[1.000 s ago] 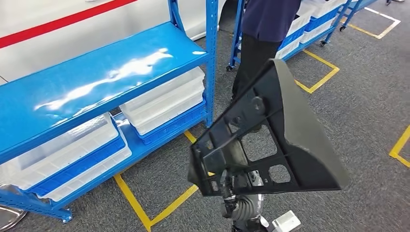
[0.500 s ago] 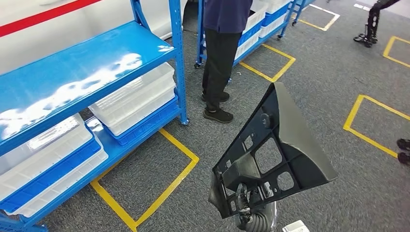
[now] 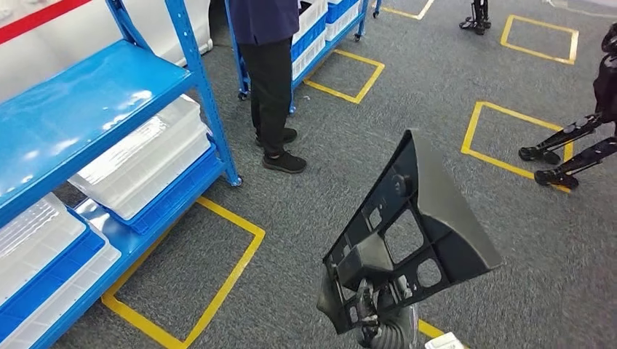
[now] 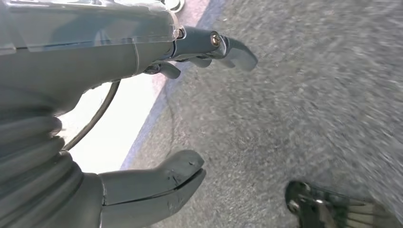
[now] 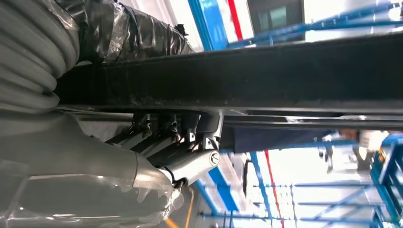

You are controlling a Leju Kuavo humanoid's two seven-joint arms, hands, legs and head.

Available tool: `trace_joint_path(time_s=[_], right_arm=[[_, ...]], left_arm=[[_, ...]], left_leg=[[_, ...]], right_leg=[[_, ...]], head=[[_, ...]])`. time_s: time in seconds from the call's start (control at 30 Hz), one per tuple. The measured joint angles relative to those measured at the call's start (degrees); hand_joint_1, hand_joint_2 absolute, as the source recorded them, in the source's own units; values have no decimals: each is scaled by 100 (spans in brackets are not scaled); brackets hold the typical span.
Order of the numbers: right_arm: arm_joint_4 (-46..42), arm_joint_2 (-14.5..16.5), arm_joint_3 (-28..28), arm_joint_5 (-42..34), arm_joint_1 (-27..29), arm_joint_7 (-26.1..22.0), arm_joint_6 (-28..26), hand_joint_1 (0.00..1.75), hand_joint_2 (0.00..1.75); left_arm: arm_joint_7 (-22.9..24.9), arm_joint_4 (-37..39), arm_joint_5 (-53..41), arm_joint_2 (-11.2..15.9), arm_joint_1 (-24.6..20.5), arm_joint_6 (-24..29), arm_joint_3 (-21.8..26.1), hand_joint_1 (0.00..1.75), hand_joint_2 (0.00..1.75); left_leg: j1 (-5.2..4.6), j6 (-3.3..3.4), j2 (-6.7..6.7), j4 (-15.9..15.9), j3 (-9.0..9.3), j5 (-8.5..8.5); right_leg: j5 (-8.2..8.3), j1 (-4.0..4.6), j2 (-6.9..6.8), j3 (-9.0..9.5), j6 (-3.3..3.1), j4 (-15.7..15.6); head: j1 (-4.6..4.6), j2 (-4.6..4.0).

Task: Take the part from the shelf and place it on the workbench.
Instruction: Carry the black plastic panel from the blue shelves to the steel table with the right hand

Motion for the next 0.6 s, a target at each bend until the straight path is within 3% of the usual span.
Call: trace_joint_path(time_s=[0.03, 0.07, 0.1, 0.13, 0.17, 0.2, 0.27, 0.33, 0.4, 0.43, 0.5, 0.57, 0.6], right_arm=[[8, 16, -12, 4, 3, 0, 14, 175, 175], [19, 27, -21, 7, 3, 1, 26, 175, 175], [29, 35, -29, 10, 4, 1, 36, 175, 175], [39, 41, -38, 15, 6, 1, 40, 175, 175], [47, 47, -50, 25, 8, 1, 43, 175, 175], [54, 56, -62, 40, 12, 1, 45, 175, 175], [67, 83, -90, 84, 19, 1, 51, 175, 175], [83, 108, -118, 112, 24, 1, 73, 175, 175], [98, 133, -153, 115, 35, 1, 109, 175, 175], [104, 145, -170, 115, 42, 0, 123, 175, 175], [116, 159, -193, 115, 48, 0, 143, 175, 175], [139, 168, -203, 115, 47, 1, 156, 175, 175], [155, 174, -211, 115, 47, 1, 161, 175, 175]], left_arm=[[0, 0, 4, 1, 16, -1, 3, 0, 175], [1, 0, 9, 0, 34, -1, 5, 0, 175], [1, 0, 13, -1, 50, -1, 8, 0, 175], [1, 0, 17, -1, 62, -1, 11, 0, 175], [1, 0, 21, 0, 66, 0, 13, 0, 175], [1, 0, 25, 1, 66, 1, 15, 0, 175], [1, 0, 30, 1, 54, 1, 19, 0, 175], [-2, 0, 38, -6, 47, 0, 26, 0, 175], [-4, 0, 42, -15, 32, 0, 34, 0, 175], [-3, 0, 42, -24, 24, 1, 38, 0, 175], [0, 0, 40, -41, 19, 3, 44, 0, 175], [-1, 0, 40, -43, 36, 6, 55, 0, 175], [0, 0, 40, -40, 45, 7, 61, 0, 175]], left_leg=[[3, 0, -175, 329, -125, -211], [0, 4, -255, 698, -270, -402], [-1, 11, -298, 998, -383, -511], [-3, 20, -322, 1122, -416, -500], [-4, 31, -342, 1035, -353, -381], [-3, 45, -371, 756, -199, -194], [5, 72, -580, 91, 158, 47], [8, 82, -762, -205, 297, 71], [5, 104, -708, -237, 280, 86], [10, 134, -639, -262, 280, 100], [19, 206, -495, -310, 281, 142], [7, 236, -342, -320, 266, 156], [1, 237, -259, -317, 258, 157]], right_leg=[[22, 13, 66, -25, -24, -1], [39, 27, 138, -55, -46, 10], [54, 38, 219, -86, -62, 30], [63, 46, 307, -120, -68, 59], [69, 48, 395, -155, -68, 98], [70, 47, 479, -188, -63, 143], [62, 37, 623, -271, -38, 243], [72, 23, 746, -363, 19, 328], [109, 13, 867, -428, 92, 358], [101, 12, 842, -453, 123, 385], [-80, 13, 590, -589, 190, 663], [-445, -21, 297, -893, 259, 1334], [-583, -49, 243, -1047, 288, 1675]], head=[[1, 0], [-1, 0], [0, 0], [-1, 0], [-1, 0], [-1, 0], [0, 0], [0, 0], [0, 0], [2, 0], [5, 0], [5, 0], [5, 0]])
